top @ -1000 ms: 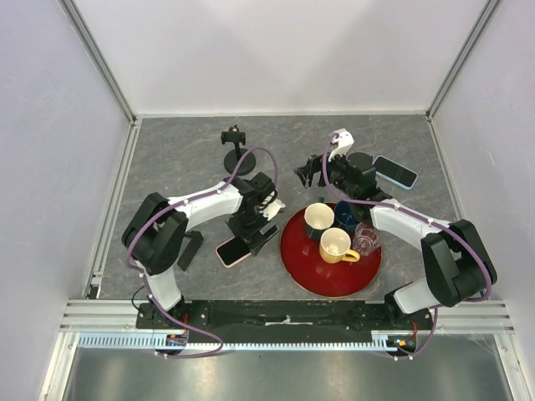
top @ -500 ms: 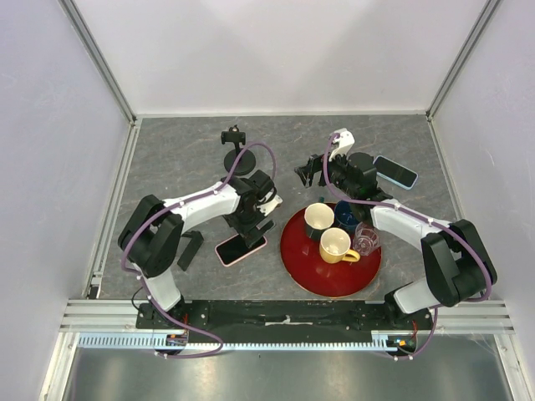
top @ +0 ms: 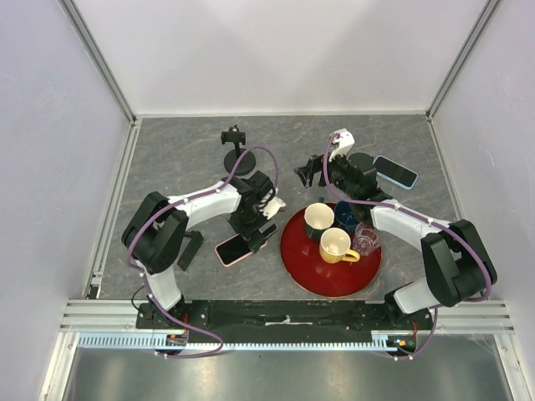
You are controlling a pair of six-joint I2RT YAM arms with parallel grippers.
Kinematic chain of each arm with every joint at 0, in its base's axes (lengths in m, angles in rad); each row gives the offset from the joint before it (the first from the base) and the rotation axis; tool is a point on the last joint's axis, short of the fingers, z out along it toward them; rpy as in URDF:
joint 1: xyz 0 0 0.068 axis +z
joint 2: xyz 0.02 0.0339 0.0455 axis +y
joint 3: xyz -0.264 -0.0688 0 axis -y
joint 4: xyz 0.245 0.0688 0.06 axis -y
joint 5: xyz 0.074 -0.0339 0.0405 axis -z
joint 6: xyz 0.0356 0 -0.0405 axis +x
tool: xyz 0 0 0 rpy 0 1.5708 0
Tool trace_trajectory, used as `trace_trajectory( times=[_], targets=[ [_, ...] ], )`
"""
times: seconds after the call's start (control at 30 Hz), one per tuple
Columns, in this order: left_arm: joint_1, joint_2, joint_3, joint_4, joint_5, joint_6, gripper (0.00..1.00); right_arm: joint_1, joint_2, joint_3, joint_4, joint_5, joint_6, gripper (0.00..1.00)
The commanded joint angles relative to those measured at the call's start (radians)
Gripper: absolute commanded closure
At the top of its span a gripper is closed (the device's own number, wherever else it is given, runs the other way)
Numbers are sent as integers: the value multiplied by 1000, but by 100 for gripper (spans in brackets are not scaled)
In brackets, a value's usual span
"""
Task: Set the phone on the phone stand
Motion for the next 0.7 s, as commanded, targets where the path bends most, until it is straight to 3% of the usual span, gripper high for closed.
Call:
trace_trajectory(
  times=[0.0, 0.1, 0.53, 0.67],
  targets=[
    [0, 15, -3, 20, 29, 36, 8, -3, -18, -5, 59, -16, -5, 2],
    [-21, 20, -18, 30, -55, 33, 11, -3, -12, -3, 60, -19, -3, 2],
    [-38, 75, -50, 76, -62, 42, 14, -3, 5, 12, 37, -22, -2, 2],
    [-58, 87, -60, 85, -75, 42, 28, -5, 19, 30, 11, -5, -3, 2]
  ],
)
